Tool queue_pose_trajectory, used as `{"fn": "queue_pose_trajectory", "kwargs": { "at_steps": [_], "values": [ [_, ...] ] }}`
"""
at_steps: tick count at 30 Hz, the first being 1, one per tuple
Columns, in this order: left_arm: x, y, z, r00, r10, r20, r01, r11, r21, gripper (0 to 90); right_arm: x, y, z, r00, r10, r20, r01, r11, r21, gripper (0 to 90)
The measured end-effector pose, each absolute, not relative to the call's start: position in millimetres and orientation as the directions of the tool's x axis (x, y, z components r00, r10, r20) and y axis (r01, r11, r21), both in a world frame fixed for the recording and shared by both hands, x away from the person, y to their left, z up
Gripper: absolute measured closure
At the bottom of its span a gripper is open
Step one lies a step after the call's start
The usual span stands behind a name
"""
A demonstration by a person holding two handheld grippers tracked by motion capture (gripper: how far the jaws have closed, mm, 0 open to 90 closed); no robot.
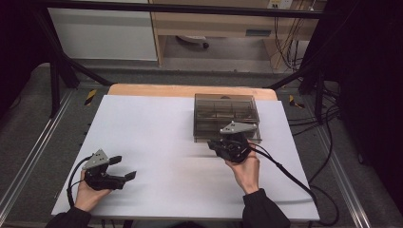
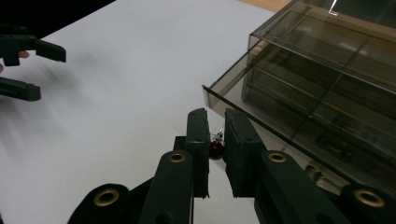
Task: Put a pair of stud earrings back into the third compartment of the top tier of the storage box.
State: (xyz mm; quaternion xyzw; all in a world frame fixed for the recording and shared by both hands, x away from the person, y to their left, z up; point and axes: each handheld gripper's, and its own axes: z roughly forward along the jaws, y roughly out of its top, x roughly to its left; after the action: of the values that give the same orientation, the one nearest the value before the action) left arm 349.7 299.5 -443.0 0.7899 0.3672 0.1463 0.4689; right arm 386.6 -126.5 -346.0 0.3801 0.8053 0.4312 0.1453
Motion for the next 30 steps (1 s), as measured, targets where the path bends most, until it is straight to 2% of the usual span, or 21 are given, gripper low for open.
{"fn": "queue_pose_trajectory", "kwargs": {
  "at_steps": [19,30],
  "values": [
    [350,300,-443,0.687,0.717,-0.113,0.444,-0.291,0.848,9.1,403,-184,-334,-0.575,0.813,0.090,0.509,0.270,0.817,80.4],
    [350,300,-444,0.685,0.720,-0.114,0.447,-0.291,0.846,9.1,418,-214,-341,-0.510,0.856,0.081,0.541,0.246,0.805,80.3]
  ]
}}
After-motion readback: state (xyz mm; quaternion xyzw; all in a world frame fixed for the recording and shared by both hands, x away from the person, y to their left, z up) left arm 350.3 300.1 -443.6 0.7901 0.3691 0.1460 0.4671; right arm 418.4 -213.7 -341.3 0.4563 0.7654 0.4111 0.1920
